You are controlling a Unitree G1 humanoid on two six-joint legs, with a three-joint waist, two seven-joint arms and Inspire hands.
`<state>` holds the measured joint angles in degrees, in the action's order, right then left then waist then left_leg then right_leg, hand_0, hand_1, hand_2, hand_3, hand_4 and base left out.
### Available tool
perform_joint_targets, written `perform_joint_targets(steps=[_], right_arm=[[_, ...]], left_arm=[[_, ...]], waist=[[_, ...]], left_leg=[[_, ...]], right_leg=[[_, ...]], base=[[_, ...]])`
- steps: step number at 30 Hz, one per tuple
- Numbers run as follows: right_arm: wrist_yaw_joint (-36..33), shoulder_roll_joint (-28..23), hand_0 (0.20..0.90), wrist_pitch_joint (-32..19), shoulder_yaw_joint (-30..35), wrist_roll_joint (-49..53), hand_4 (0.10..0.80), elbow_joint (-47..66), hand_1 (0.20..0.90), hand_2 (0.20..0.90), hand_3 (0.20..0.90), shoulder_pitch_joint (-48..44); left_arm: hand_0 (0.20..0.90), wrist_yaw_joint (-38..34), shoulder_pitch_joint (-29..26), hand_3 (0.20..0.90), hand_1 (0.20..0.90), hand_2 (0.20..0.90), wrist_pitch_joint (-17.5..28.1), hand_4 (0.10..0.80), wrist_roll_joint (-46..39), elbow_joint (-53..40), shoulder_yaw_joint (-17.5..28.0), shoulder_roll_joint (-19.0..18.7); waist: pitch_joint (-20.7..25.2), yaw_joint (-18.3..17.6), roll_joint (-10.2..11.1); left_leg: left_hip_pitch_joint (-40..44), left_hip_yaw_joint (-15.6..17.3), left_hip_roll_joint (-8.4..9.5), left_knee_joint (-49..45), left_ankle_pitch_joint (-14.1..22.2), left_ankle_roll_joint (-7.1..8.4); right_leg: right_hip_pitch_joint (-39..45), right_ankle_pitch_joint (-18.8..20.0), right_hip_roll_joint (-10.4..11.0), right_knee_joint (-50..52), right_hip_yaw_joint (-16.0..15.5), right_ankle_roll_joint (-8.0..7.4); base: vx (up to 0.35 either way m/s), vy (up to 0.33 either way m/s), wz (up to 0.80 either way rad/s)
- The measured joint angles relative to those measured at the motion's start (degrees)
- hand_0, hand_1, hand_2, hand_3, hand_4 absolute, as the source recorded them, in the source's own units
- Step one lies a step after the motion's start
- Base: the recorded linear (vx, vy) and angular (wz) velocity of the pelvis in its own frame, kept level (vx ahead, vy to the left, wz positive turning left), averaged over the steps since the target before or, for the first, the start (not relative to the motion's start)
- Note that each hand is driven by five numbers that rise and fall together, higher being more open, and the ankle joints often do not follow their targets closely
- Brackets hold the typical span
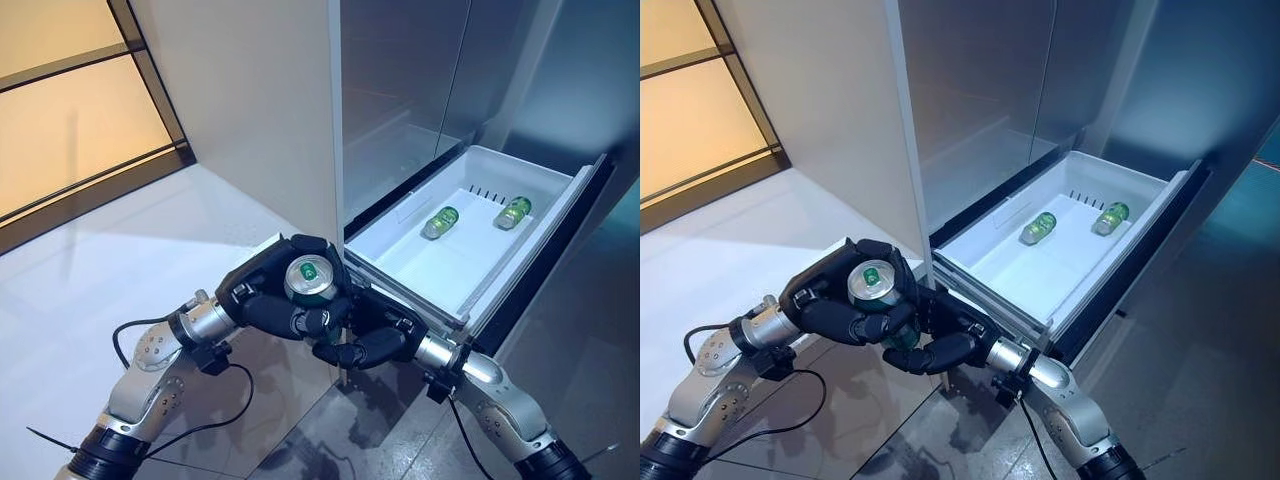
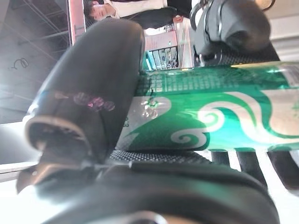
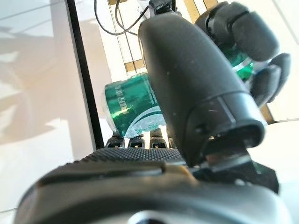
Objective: Put drinks into fridge and close the fridge
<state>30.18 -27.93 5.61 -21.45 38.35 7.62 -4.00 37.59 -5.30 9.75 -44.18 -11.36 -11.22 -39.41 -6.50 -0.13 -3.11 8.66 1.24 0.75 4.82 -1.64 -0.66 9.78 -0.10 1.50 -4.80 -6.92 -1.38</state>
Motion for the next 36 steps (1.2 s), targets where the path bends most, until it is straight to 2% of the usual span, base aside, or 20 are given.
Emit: perform_joint_targets(steps=[4, 8, 15, 16, 17, 18, 19, 24, 36], right_arm=[[0.0, -1.4, 0.900, 0.3, -1.3, 0.6, 0.800, -0.1, 0.900, 0.900, 0.900, 0.0], [0.0, -1.6, 0.900, 0.3, -3.3, 0.8, 0.800, -0.1, 0.900, 0.900, 0.900, -0.3], [0.1, -2.6, 0.900, 1.3, -5.2, 1.3, 0.800, -0.1, 0.900, 0.900, 0.900, -0.4], [0.1, -2.6, 0.832, 1.5, -5.3, 1.4, 0.720, -0.2, 0.832, 0.832, 0.820, -0.4], [0.1, -2.8, 0.580, 1.7, -5.5, 1.7, 0.427, -0.3, 0.580, 0.580, 0.527, -0.4], [0.1, -2.9, 0.484, 1.8, -5.6, 1.8, 0.314, -0.3, 0.484, 0.484, 0.414, -0.4], [0.1, -3.0, 0.300, 1.8, -5.7, 1.9, 0.100, -0.3, 0.300, 0.300, 0.200, -0.4], [0.7, -3.7, 0.300, 1.8, -6.8, 1.7, 0.100, -0.2, 0.300, 0.300, 0.200, -0.4], [0.0, -3.9, 0.300, 0.7, -6.5, 1.0, 0.100, -0.2, 0.300, 0.300, 0.200, -0.4]], left_arm=[[0.300, 1.6, -1.7, 0.200, 0.300, 0.300, -3.0, 0.100, -0.6, 0.0, -1.6, -0.9], [0.300, 3.4, -2.1, 0.200, 0.300, 0.300, -5.5, 0.100, -3.2, -0.8, -4.3, 0.2], [0.300, 3.7, -2.2, 0.200, 0.300, 0.300, -7.8, 0.100, -3.4, -0.8, -5.0, 0.2], [0.300, 3.7, -2.2, 0.200, 0.300, 0.300, -8.1, 0.100, -3.4, -0.8, -5.1, 0.2], [0.300, 3.7, -2.2, 0.200, 0.300, 0.300, -8.3, 0.100, -3.4, -0.8, -5.3, 0.2], [0.300, 3.7, -2.2, 0.200, 0.300, 0.300, -8.5, 0.100, -3.4, -0.8, -5.3, 0.2], [0.300, 3.6, -2.2, 0.200, 0.300, 0.300, -8.6, 0.100, -3.5, -0.8, -5.3, 0.2], [0.300, 2.5, -2.2, 0.200, 0.300, 0.300, -10.5, 0.100, -6.2, 0.3, -5.6, 0.5], [0.300, 1.5, -2.2, 0.200, 0.300, 0.300, -9.9, 0.100, -6.8, 0.9, -6.1, 2.4]], waist=[[0.0, 0.0, 0.0], [-0.1, -0.1, 0.1], [-0.1, -0.1, 0.2], [-0.1, -0.1, 0.2], [-0.2, -0.1, 0.3], [-0.2, -0.1, 0.3], [-0.2, -0.1, 0.4], [-0.3, -0.3, 0.4], [-0.2, -0.4, 0.6]], left_leg=[[0.0, 0.0, 0.05, 0.0, 0.0, 0.00], [0.0, 0.0, 0.08, 0.0, 0.0, 0.00], [0.1, 0.2, 0.06, 0.0, 0.0, 0.00], [0.1, 0.3, 0.06, 0.0, 0.0, 0.00], [0.1, 0.4, 0.06, 0.0, 0.0, -0.01], [0.2, 0.5, 0.06, 0.0, 0.0, -0.01], [0.2, 0.6, 0.06, 0.0, 0.0, -0.01], [0.3, 0.8, 0.05, 0.0, 0.0, -0.01], [0.3, 1.2, 0.05, 0.0, 0.0, -0.04]], right_leg=[[0.0, 0.0, -0.1, 0.0, 0.0, -0.02], [0.0, 0.0, -0.1, 0.0, 0.0, -0.04], [0.0, 0.1, -0.2, 0.0, 0.3, -0.04], [0.0, 0.1, -0.2, 0.0, 0.3, -0.06], [0.0, 0.1, -0.1, 0.0, 0.4, -0.06], [0.0, 0.1, -0.2, 0.0, 0.6, -0.07], [-0.1, 0.2, -0.2, 0.0, 0.7, -0.07], [-0.1, 0.4, -0.2, 0.0, 1.0, -0.10], [-0.2, 0.6, -0.1, 0.0, 1.3, -0.14]], base=[[0.000, 0.000, 0.00], [0.000, 0.000, 0.00], [0.000, 0.000, 0.00], [0.001, 0.000, -0.04], [0.001, -0.001, -0.05], [0.000, -0.004, -0.06], [-0.003, -0.008, -0.06], [-0.003, -0.004, -0.02], [0.000, 0.000, 0.00]])
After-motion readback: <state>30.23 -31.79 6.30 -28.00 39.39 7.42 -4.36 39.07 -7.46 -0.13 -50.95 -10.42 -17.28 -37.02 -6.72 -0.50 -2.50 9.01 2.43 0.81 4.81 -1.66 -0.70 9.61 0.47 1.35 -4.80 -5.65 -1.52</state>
